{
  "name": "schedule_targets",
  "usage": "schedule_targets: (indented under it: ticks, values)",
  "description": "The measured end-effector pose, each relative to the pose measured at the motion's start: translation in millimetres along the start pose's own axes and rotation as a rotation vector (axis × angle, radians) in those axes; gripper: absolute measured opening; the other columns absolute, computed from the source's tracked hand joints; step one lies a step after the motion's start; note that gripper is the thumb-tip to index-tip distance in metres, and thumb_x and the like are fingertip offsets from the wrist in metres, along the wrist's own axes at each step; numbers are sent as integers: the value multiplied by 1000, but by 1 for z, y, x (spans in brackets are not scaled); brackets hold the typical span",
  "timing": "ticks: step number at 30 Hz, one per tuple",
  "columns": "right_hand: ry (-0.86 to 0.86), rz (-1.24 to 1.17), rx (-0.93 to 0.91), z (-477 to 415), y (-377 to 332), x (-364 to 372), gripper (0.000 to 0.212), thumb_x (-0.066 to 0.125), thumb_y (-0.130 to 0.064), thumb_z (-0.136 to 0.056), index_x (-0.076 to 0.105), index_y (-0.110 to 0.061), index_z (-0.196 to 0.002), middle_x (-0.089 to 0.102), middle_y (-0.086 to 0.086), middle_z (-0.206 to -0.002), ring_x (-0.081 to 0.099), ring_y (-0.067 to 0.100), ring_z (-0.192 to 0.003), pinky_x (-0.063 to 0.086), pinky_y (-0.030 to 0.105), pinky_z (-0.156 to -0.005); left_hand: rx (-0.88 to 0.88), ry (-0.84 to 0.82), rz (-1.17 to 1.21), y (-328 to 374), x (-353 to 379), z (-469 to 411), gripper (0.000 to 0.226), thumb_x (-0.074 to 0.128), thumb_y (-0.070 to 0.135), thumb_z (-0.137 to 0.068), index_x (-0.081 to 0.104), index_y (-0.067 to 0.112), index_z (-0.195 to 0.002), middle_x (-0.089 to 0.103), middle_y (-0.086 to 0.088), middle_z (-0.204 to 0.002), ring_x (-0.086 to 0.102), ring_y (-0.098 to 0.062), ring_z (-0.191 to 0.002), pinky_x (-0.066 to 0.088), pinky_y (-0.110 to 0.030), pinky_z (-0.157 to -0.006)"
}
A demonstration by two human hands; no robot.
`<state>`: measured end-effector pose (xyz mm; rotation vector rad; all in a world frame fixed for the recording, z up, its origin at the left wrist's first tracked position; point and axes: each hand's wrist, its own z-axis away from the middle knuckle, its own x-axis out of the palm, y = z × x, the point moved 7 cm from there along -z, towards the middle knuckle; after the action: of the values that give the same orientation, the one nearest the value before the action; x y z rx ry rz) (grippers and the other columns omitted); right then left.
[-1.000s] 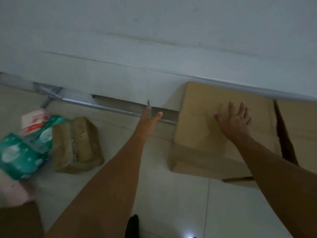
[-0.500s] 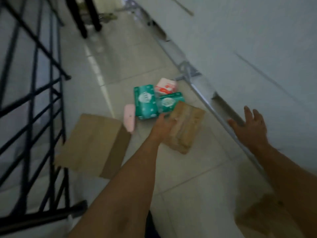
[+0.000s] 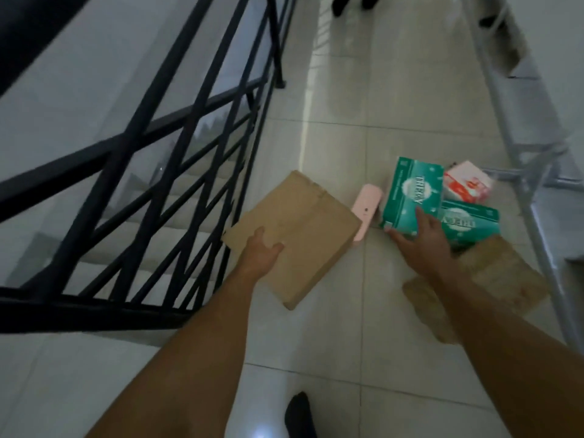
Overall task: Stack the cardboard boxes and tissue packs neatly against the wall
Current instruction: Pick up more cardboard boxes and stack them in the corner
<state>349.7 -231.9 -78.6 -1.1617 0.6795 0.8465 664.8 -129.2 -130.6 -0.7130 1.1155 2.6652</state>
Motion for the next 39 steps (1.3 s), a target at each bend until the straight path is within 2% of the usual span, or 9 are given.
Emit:
schedule_targets:
  ticks: [4,10,16,20,25,30,33,37,39]
  values:
    - [-107,18,-17,-17,-26,54,85,57,-55,-89,19,-16,-155,21,15,-160,22,34,-146,25,53,-117,-53,41,47,-30,-13,-23,75,52,35,-96,8,25,-156,25,-8,-156,37,-29,-137,34,-41,-111]
    - [-251,81,-33,-56,-36,113,88,55,-58,-88,15,-18,-155,17,14,-161,19,35,-147,24,54,-117,-141,88,108,-48,-8,-63,75,52,34,-96,8,26,-156,27,-9,-154,37,-30,-136,33,-41,-109]
    - [-307,81,-32,-105,-40,151,86,55,-58,-88,20,-17,-154,22,15,-159,24,36,-145,28,54,-116,-390,205,271,-75,-3,-114,71,49,33,-95,13,16,-154,38,-12,-149,45,-32,-128,40,-38,-101]
    - [-362,114,-38,-131,-39,181,84,57,-55,-89,20,-16,-154,24,15,-158,26,38,-143,29,52,-115,-532,221,321,-101,15,-137,80,52,36,-89,10,17,-154,32,-13,-152,42,-36,-130,41,-45,-106]
    - [-370,152,-38,-169,-43,215,82,57,-54,-89,23,-16,-153,27,19,-155,31,41,-140,33,53,-112,-636,152,445,-169,46,-179,87,58,40,-64,35,21,-145,51,-9,-134,56,-32,-109,51,-47,-94]
    - [-363,122,-2,-205,-54,236,81,54,-58,-89,24,-18,-152,29,17,-154,33,40,-139,32,50,-111,-653,172,503,-178,50,-189,88,58,39,-64,35,16,-146,53,-10,-131,58,-30,-110,53,-43,-92]
    - [-379,119,-12,-218,-60,250,82,55,-60,-86,27,-17,-150,32,17,-152,37,39,-137,36,51,-110,-665,215,589,-180,48,-200,91,60,40,-69,24,13,-149,53,-8,-132,58,-31,-112,53,-45,-95]
    - [-341,131,35,-219,-63,267,78,53,-57,-85,33,-14,-146,40,18,-146,41,38,-134,36,48,-110,-681,231,637,-223,54,-249,92,68,50,-57,42,14,-138,62,-11,-123,63,-33,-99,56,-51,-82]
    - [-257,119,79,-217,-62,265,70,55,-54,-86,40,-14,-142,46,14,-142,44,33,-133,35,43,-109,-675,233,638,-215,49,-248,89,65,49,-59,43,14,-138,63,-10,-123,64,-32,-99,56,-49,-84]
